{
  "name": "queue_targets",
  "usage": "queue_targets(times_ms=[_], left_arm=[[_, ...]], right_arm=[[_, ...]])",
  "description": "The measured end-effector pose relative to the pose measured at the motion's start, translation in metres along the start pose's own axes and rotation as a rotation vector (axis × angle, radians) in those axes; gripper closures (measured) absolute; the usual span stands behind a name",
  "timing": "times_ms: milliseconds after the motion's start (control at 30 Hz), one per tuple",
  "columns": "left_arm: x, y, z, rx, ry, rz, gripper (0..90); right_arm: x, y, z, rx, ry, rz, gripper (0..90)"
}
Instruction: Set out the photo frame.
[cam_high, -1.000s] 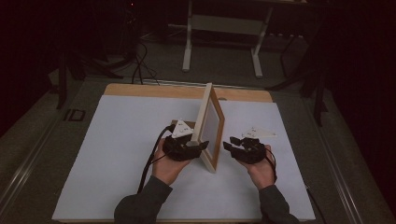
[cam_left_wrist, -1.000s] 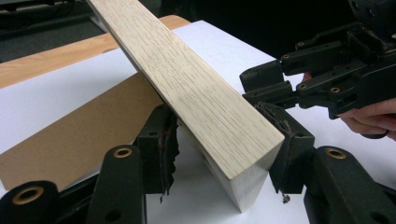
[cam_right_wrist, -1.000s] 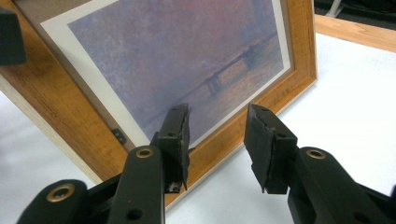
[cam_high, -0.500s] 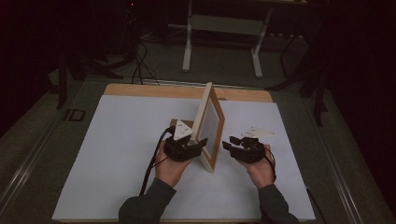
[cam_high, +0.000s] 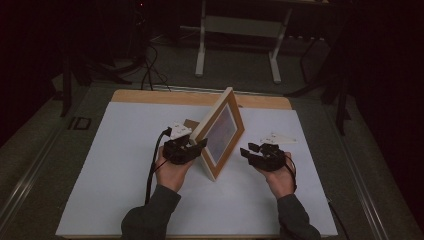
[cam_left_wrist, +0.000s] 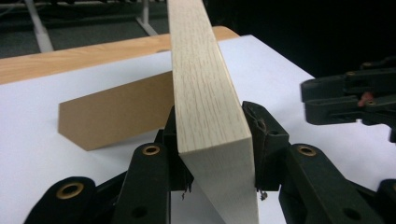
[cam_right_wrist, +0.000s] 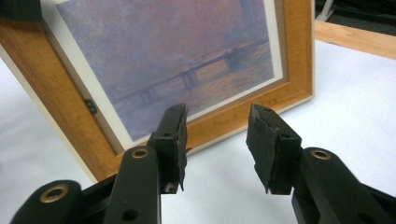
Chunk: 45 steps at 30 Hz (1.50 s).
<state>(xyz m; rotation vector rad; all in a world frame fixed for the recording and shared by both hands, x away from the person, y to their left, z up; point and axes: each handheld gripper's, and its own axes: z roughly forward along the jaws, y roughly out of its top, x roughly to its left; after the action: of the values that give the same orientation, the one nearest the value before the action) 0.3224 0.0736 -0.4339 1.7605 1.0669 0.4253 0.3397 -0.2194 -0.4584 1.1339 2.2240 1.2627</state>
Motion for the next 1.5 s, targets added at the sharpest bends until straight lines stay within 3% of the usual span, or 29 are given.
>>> queue_targets(times_ms=[200, 333, 467, 633, 1033, 1200, 1500], left_arm=[[0.01, -0.001, -0.001, -0.045, 0.037, -0.022, 66.5], [0.024, -0.001, -0.001, -0.047, -0.074, -0.077, 68.7], [0.03, 0.0, -0.001, -0.04, -0.115, -0.109, 69.9], [0.046, 0.001, -0.001, -0.025, -0.198, -0.157, 71.2], [0.065, 0.005, -0.003, 0.041, -0.331, -0.121, 71.2], [0.071, 0.005, -0.002, 0.046, -0.381, -0.107, 71.0], [0.075, 0.008, 0.002, 0.063, -0.417, -0.065, 70.9]], right_arm=[[-0.006, 0.002, 0.001, 0.001, -0.009, 0.0, 56.0], [-0.011, 0.003, 0.005, 0.016, -0.02, -0.004, 55.4], [-0.014, 0.005, 0.008, 0.024, -0.025, -0.008, 54.6], [-0.02, 0.012, 0.013, 0.032, -0.041, -0.015, 53.3], [-0.033, 0.025, 0.019, 0.051, -0.067, -0.036, 51.6], [-0.041, 0.027, 0.025, 0.055, -0.066, -0.029, 51.0], [-0.057, 0.04, 0.04, 0.044, -0.065, 0.005, 42.0]])
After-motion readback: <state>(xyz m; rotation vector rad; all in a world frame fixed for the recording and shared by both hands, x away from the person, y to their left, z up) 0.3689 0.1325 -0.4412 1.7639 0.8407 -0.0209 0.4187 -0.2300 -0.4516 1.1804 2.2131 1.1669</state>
